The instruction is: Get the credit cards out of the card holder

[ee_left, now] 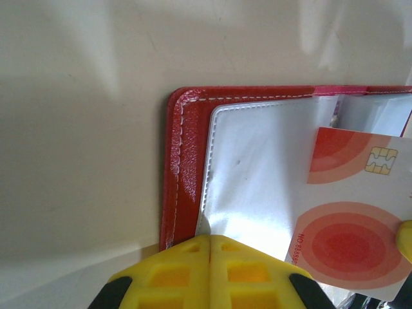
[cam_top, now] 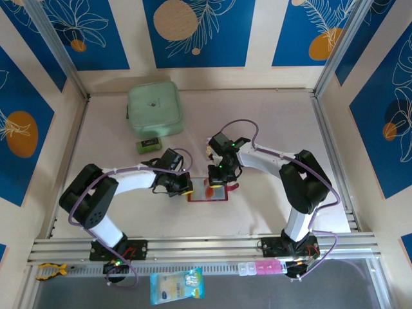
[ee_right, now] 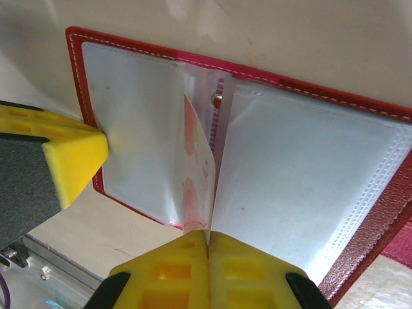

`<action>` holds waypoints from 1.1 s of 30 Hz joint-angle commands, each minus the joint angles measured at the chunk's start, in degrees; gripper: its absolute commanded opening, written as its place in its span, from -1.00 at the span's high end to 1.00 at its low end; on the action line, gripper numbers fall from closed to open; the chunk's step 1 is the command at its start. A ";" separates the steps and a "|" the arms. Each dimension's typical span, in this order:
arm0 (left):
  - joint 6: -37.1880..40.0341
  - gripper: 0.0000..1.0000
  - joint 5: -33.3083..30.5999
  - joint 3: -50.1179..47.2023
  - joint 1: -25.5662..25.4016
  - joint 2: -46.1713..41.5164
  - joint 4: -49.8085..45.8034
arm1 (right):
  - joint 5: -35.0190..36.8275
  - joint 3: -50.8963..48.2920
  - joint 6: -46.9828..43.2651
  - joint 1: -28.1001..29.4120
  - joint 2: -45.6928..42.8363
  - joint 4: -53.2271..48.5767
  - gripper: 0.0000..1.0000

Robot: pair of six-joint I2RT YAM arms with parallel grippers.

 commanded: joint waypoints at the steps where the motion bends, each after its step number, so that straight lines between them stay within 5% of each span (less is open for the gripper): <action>1: -0.19 0.99 0.52 0.65 -0.61 0.94 -1.51 | 1.42 0.78 0.69 0.49 1.58 -2.08 0.93; 21: -0.85 0.99 -0.70 0.82 -2.01 1.19 -1.74 | 1.47 1.96 -1.37 -0.45 -1.79 -3.96 0.93; 27: -0.84 0.97 -0.88 0.95 -1.87 0.51 -2.14 | -0.75 3.32 -8.17 -2.83 -5.42 -6.47 0.94; 33: -0.58 0.89 -1.16 1.77 -1.86 -0.41 -2.91 | 1.56 5.93 -24.25 -6.02 -7.10 -10.30 1.00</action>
